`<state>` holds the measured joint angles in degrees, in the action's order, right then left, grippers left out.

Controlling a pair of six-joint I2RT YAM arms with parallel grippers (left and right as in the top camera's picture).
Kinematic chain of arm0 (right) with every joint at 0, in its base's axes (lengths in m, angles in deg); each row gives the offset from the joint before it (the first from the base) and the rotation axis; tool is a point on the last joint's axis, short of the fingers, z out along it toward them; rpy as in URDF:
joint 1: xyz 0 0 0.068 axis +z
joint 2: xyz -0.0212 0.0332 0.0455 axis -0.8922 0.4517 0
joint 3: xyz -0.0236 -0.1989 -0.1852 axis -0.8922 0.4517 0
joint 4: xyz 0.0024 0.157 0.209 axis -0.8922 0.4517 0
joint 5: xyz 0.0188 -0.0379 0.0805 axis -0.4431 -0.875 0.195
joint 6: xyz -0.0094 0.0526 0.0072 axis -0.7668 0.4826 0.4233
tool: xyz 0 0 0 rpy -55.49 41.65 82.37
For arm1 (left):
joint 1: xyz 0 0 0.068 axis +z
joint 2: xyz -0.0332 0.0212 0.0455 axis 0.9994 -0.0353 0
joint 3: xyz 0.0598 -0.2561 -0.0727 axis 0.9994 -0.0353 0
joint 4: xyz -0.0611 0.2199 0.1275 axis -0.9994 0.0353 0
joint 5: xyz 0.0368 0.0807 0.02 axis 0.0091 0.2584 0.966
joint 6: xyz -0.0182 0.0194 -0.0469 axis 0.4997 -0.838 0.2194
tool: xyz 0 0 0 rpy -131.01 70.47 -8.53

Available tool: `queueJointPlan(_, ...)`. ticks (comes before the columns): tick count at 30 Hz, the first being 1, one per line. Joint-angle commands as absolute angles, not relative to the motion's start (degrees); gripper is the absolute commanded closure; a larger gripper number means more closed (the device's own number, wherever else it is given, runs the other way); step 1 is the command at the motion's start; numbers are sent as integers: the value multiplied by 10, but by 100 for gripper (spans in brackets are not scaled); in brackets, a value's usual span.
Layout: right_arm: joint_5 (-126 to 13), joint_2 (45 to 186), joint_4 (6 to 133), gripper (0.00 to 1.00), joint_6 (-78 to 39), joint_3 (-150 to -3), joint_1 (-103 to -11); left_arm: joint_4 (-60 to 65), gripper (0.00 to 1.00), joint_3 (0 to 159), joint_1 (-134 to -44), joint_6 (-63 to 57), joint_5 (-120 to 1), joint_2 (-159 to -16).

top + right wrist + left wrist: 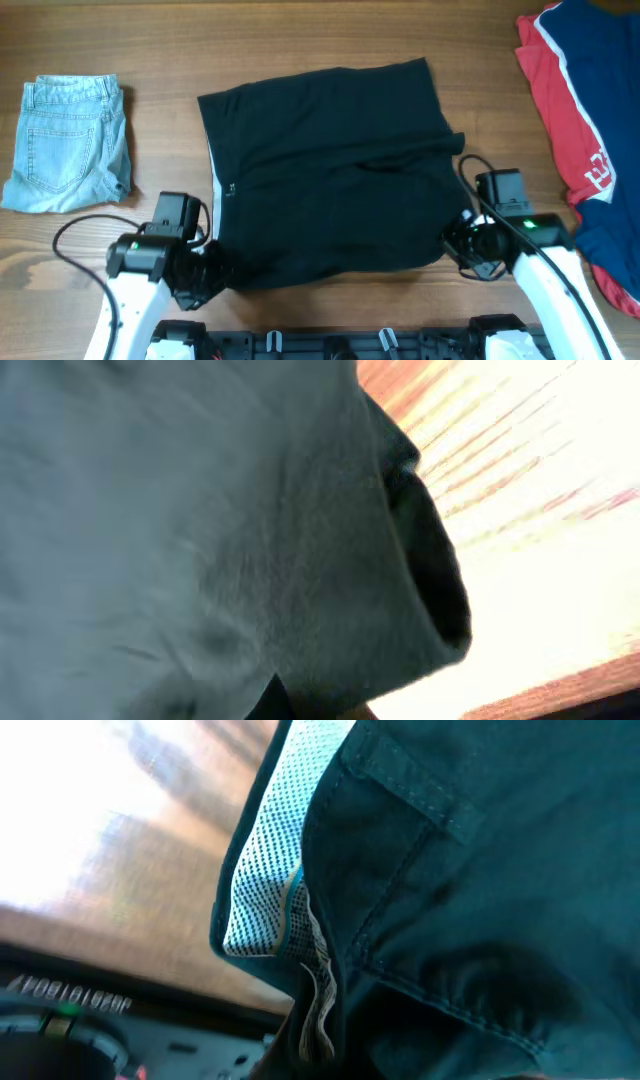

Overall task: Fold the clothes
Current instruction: 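Lift the bottom edge with both grippers and fold it up toward the waistband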

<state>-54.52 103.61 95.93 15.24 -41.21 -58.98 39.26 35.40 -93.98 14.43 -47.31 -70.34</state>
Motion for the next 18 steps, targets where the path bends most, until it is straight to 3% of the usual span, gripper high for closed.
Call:
queueJointPlan(1, -596, 975, 1004, 96, 122, -489, -594, 429, 96, 365, -943, 131, -487, -655)
queueJointPlan(6, -656, 937, 1076, 96, 117, -571, -594, 489, 96, 405, -942, 132, -477, -585)
queueJointPlan(9, -664, 943, 1055, 96, 74, -605, -594, 482, 96, 439, -942, 139, -475, -545)
queueJointPlan(18, -663, 1115, 891, 96, -35, -674, -594, 252, 96, 446, -942, 199, -341, -600)
